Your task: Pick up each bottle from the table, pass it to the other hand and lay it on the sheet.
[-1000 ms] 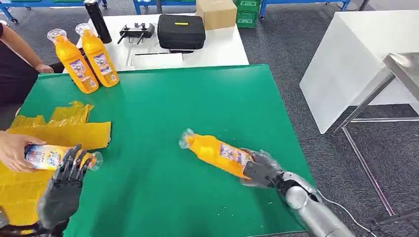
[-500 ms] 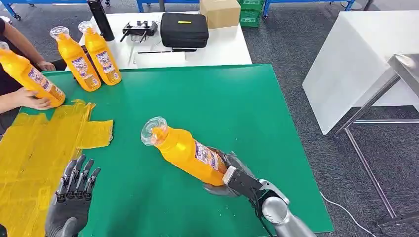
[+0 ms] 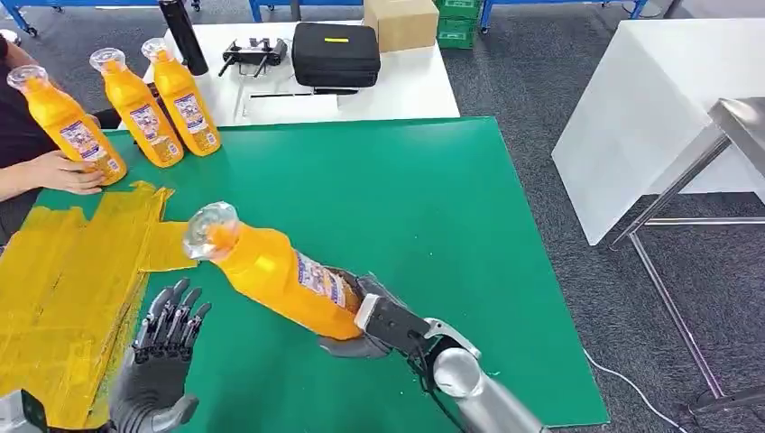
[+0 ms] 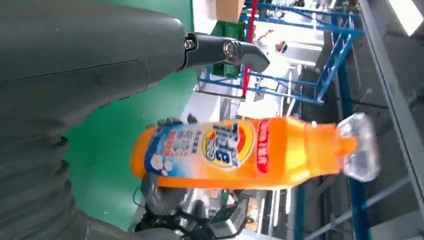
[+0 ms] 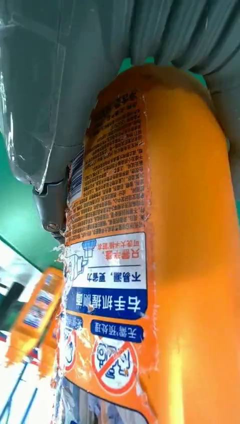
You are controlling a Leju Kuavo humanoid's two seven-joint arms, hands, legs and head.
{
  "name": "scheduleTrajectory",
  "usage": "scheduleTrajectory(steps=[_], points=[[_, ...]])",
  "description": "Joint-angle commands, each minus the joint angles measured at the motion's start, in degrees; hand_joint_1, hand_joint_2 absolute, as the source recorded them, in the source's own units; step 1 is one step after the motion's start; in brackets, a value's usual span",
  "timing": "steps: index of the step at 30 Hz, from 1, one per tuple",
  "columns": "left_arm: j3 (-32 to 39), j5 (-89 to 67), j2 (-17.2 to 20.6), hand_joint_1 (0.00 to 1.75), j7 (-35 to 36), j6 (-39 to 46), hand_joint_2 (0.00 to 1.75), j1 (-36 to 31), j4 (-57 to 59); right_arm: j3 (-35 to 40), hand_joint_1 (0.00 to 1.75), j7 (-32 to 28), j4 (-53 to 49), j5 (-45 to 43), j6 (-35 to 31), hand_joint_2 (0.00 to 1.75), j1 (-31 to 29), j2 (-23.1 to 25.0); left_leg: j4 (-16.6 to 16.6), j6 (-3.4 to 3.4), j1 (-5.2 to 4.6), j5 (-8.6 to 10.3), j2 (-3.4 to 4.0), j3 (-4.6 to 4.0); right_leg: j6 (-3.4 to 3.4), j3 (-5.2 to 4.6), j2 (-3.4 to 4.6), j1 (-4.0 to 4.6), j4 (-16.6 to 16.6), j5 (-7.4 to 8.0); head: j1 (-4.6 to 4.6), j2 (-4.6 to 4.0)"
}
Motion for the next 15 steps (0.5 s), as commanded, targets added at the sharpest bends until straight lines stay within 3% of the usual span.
scheduleTrajectory(steps=[1, 11, 15], points=[[-2.71, -0.55, 1.54, 0.0, 0.01, 0.28, 1.75, -1.84, 2.88, 3.78, 1.75, 0.15, 6.82, -0.53, 0.12, 1.75, -4.1, 1.2, -0.03, -0.07, 0.01, -0.04, 0.06, 0.11, -0.03, 0.12, 0.0, 0.01, -0.04, -0.03, 0.02, 0.0], [-2.71, -0.55, 1.54, 0.0, 0.01, 0.28, 1.75, -1.84, 2.88, 3.78, 1.75, 0.15, 6.82, -0.53, 0.12, 1.75, -4.1, 1.2, 0.02, -0.14, -0.02, -0.08, 0.08, 0.12, -0.07, 0.15, 0.0, 0.03, 0.01, -0.07, 0.0, 0.0], [-4.33, -5.84, 1.75, 0.0, -0.63, 2.96, 1.75, -3.38, 3.43, 6.09, 1.75, 0.81, 9.02, -2.09, 0.44, 1.75, -6.06, 3.4, 0.06, -0.18, 0.01, -0.11, 0.11, 0.12, -0.09, 0.14, 0.0, 0.05, 0.04, -0.09, -0.02, 0.0]])
